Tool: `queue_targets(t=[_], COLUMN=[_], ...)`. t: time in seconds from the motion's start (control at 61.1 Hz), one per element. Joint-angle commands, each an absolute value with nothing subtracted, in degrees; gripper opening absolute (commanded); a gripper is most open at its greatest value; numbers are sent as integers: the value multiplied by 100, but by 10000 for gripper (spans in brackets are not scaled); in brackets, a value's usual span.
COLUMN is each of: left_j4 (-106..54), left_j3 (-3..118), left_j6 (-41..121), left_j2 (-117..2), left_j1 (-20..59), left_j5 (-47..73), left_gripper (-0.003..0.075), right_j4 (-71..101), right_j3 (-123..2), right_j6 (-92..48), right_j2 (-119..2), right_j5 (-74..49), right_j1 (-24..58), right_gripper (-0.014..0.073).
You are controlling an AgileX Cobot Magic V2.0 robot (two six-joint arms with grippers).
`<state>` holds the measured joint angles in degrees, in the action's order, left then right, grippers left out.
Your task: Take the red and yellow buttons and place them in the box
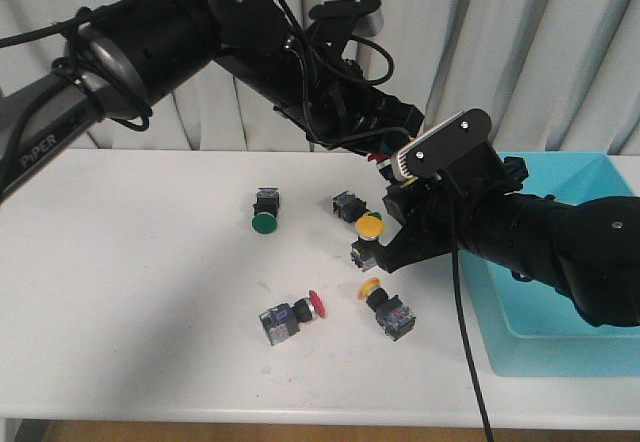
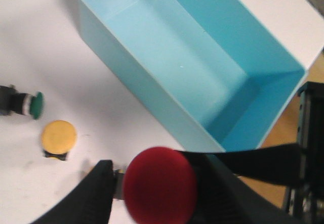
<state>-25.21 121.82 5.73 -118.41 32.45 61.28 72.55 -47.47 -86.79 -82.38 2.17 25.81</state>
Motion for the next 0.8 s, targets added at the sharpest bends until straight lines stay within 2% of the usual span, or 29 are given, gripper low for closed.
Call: queue_targets(t=[0.0,0.213,0.327,0.458,0.573,0.688,0.786], left_j4=[-2117,-1981,-1459,-361,833,2169,2733], left_j3=[12357,12357,12357,12357,12357,12357,12357], left_j6=[664,658,658,523,227,-171,-448], left_j2=[-11288,-10873,-10633,-10328,-10047,-9907,-9899], left_j1=[3250,3250,3250,3250,3250,3250,3250], left_j5=[5823,5658,5664,5816,5935,6110,6385], left_gripper=[380,377,342,253,125,0,-8], right_j4=[7408,7415,7427,7705,8041,8317,8351], right_j3=[-4936,-4936,-4936,-4936,-4936,-4936,-4936], right_j6=[-8648,-8684,-8688,-8709,-9110,-9492,-9489], right_j2=[-8023,-8023,-8023,-8023,-8023,-8023,-8023], right_j5=[628,718,1223,2172,2831,2991,2970], right_j1=[2542,2542,2531,2525,2525,2525,2477], right_gripper=[-8,-8,-8,-6,-4,-3,-3])
